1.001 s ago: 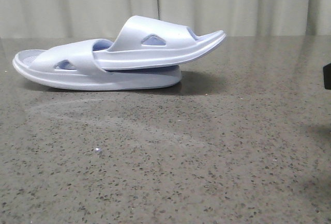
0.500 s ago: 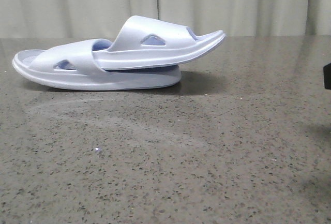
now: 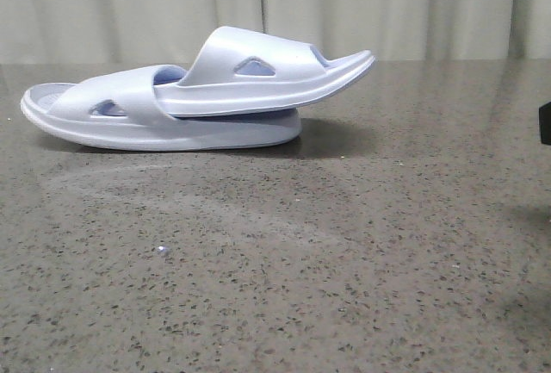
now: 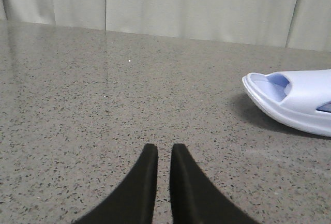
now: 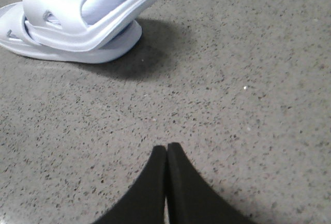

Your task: Insert blue slippers together front up

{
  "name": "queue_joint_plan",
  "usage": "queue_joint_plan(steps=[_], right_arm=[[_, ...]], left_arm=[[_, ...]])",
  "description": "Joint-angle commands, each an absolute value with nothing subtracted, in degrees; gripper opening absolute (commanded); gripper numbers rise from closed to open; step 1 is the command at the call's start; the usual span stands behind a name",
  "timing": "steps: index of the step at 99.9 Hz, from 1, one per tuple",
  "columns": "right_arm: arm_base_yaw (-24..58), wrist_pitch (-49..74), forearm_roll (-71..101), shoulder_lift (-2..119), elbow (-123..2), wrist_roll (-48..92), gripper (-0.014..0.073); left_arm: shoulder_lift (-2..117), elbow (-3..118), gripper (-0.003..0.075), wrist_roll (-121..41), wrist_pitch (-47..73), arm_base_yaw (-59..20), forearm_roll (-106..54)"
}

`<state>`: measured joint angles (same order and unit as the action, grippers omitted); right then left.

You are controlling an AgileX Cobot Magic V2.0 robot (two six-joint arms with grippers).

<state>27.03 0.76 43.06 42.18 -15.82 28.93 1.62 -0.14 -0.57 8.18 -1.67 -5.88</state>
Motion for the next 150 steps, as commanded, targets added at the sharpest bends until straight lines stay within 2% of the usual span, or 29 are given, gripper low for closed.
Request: queue_joint_plan(steps=[1, 14, 24, 36, 54, 68, 88, 150], right_arm=[[27.1, -6.9, 40.7, 40.9, -16.4, 29.5, -0.0107], [24.3, -12.4, 32.8, 35.6, -13.2, 27.5, -0.0107], [17.9, -12.0, 22.7, 29.1, -10.0, 20.3, -0.0107], [9.1, -7.0, 8.0, 21.6, -7.0, 10.0, -0.0107], [0.6, -2.4, 0.3, 12.9, -2.2, 5.2, -0.0107], [-0.2, -1.8, 0.0, 6.8, 1.9, 4.9, -0.0107], [-0.3, 8.1, -0.5, 1.0, 1.7, 4.9, -0.0107], [-0.3, 8.1, -0.7, -0.3, 1.7, 4.9, -0.0107]], left_arm=[[2.1, -0.7, 0.0015, 0.0, 4.0, -1.9, -6.5], [2.1, -0.7, 0.0015, 0.0, 4.0, -1.9, -6.5], [2.1, -0.7, 0.0015, 0.0, 4.0, -1.9, -6.5], [2.1, -0.7, 0.0015, 0.0, 4.0, -1.9, -6.5], [2.1, -0.7, 0.0015, 0.0, 4.0, -1.9, -6.5], [2.1, -0.7, 0.0015, 0.0, 4.0, -1.9, -6.5], [2.1, -0.7, 0.0015, 0.0, 4.0, -1.9, -6.5], [2.1, -0.7, 0.0015, 0.0, 4.0, -1.9, -6.5]])
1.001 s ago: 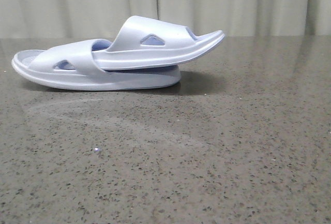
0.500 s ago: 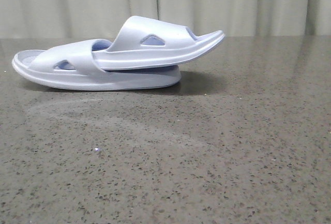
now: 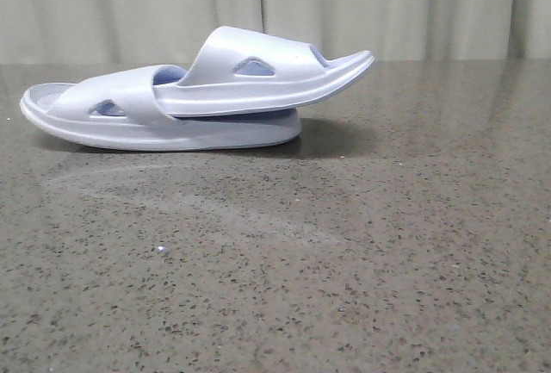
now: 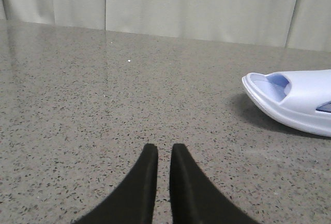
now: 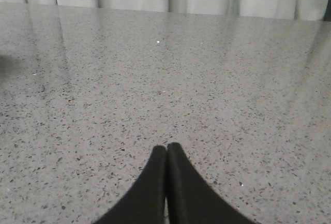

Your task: Insert blue slippers together front up

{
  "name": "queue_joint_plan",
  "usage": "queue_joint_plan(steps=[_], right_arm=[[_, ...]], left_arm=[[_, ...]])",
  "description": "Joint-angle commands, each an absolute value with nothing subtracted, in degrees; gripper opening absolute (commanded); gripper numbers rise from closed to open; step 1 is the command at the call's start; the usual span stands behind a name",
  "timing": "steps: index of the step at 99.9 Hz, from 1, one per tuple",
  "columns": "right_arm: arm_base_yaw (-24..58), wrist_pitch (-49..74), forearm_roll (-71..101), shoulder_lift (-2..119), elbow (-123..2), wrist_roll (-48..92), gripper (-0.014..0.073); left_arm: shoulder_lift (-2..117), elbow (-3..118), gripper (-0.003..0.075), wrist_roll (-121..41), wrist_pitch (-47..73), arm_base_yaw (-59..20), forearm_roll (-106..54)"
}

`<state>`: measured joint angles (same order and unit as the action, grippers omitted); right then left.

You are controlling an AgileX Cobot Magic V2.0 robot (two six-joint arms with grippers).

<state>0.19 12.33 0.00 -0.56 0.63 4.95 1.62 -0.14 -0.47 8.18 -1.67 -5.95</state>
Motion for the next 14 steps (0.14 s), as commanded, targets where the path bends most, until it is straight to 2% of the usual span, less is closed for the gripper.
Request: queue_joint_plan(steps=[1, 14], right_arm=[[-0.3, 8.1, -0.7, -0.3, 1.7, 4.9, -0.0107], [-0.3, 8.1, -0.7, -0.3, 1.7, 4.9, -0.0107]], left_arm=[[2.1, -0.7, 0.0015, 0.0, 4.0, -1.9, -6.5], [2.1, -0.7, 0.0015, 0.0, 4.0, -1.9, -6.5]])
